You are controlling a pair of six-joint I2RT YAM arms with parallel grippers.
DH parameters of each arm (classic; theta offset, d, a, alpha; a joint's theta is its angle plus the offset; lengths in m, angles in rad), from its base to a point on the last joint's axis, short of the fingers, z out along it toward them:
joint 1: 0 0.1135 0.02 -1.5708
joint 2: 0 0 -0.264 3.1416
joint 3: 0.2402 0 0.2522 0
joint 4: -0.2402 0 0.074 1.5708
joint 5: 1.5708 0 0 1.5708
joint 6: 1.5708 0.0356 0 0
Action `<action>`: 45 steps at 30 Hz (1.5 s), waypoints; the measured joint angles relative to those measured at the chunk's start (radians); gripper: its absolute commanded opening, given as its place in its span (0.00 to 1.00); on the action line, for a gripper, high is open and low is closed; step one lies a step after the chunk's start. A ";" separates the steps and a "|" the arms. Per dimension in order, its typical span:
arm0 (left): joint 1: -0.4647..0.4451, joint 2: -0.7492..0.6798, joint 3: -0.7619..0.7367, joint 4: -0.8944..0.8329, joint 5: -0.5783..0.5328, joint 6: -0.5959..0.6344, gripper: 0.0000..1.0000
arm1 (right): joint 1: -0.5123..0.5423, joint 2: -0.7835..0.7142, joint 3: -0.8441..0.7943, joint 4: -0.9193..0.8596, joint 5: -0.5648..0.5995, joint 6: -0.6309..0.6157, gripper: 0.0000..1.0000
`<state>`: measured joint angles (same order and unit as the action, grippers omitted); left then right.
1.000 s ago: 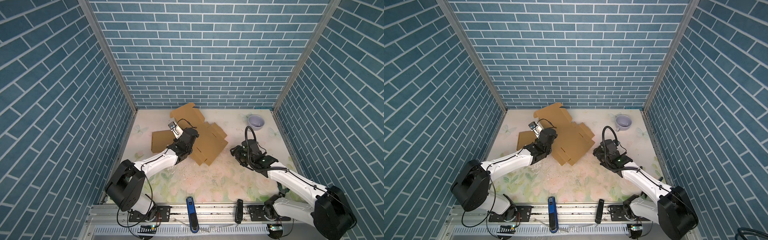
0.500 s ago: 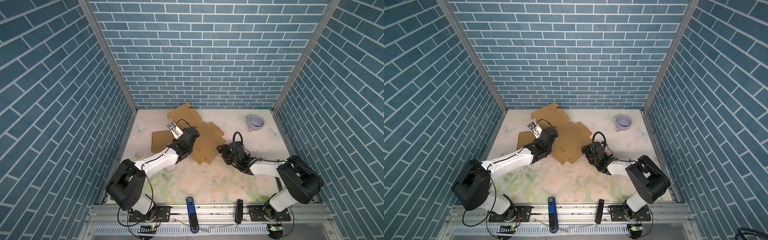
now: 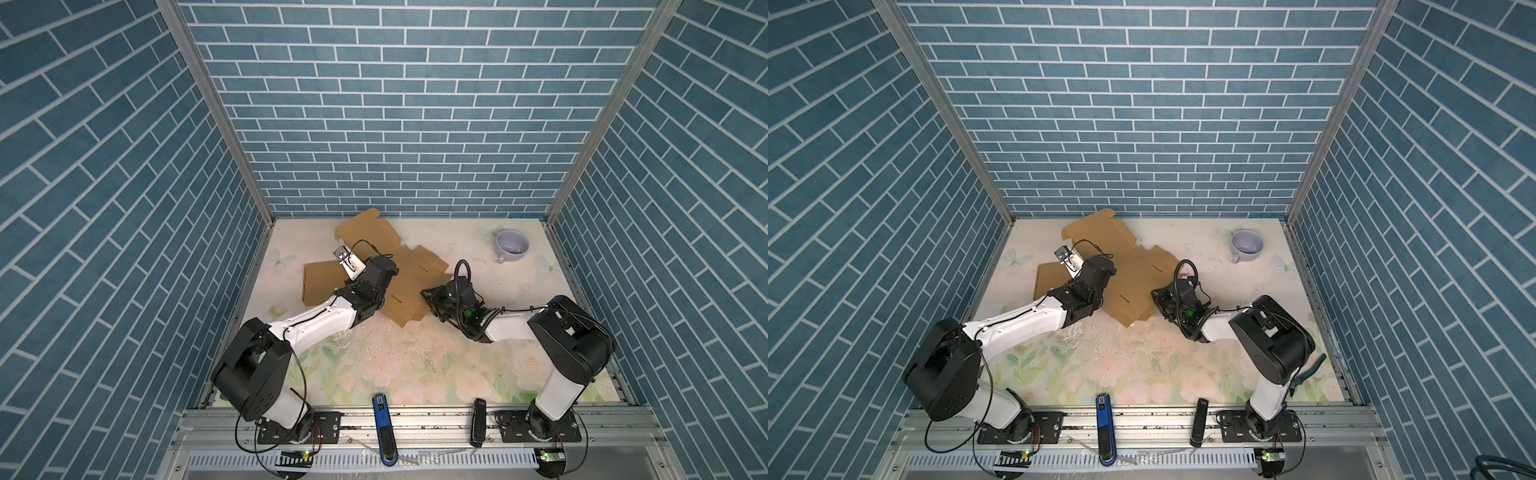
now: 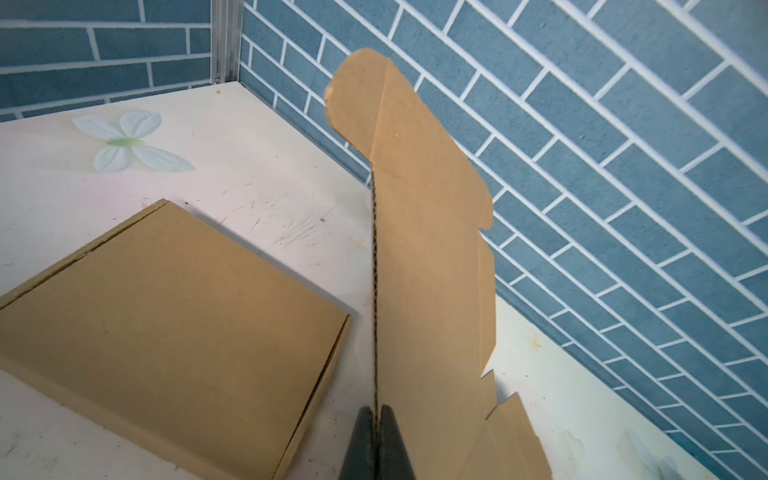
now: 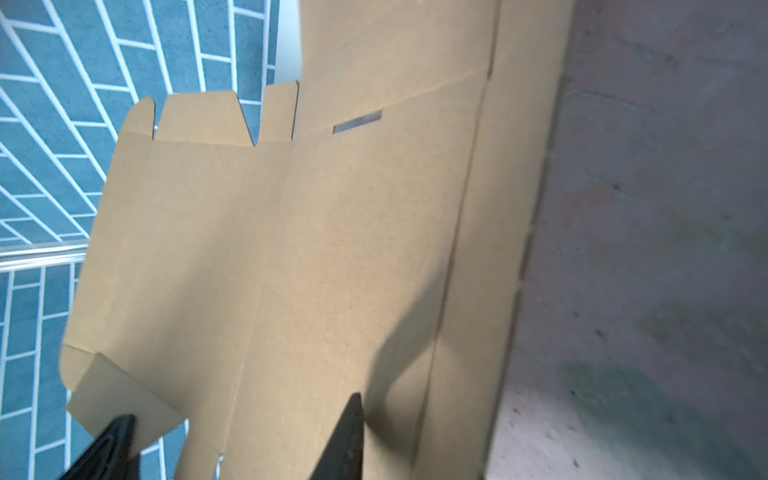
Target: Fold the paper box
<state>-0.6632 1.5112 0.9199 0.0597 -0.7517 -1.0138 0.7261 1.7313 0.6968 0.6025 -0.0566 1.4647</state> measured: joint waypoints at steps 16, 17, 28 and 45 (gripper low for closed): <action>0.010 -0.276 -0.133 -0.128 0.130 0.116 0.57 | -0.060 -0.154 0.146 -0.409 -0.051 -0.367 0.00; 0.023 -0.298 -0.135 -0.151 0.148 0.132 0.57 | -0.074 -0.160 0.176 -0.462 -0.068 -0.412 0.00; 0.344 -0.217 0.129 -0.296 0.708 0.545 0.65 | -0.251 -0.203 0.560 -1.045 -0.268 -0.943 0.00; 0.351 0.381 0.777 -0.499 1.435 1.178 0.66 | -0.258 -0.105 0.837 -1.464 -0.395 -1.431 0.00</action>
<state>-0.3122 1.8923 1.6974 -0.4397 0.6834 0.1646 0.4683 1.6260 1.5333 -0.8616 -0.4515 0.0341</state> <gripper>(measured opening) 0.656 0.047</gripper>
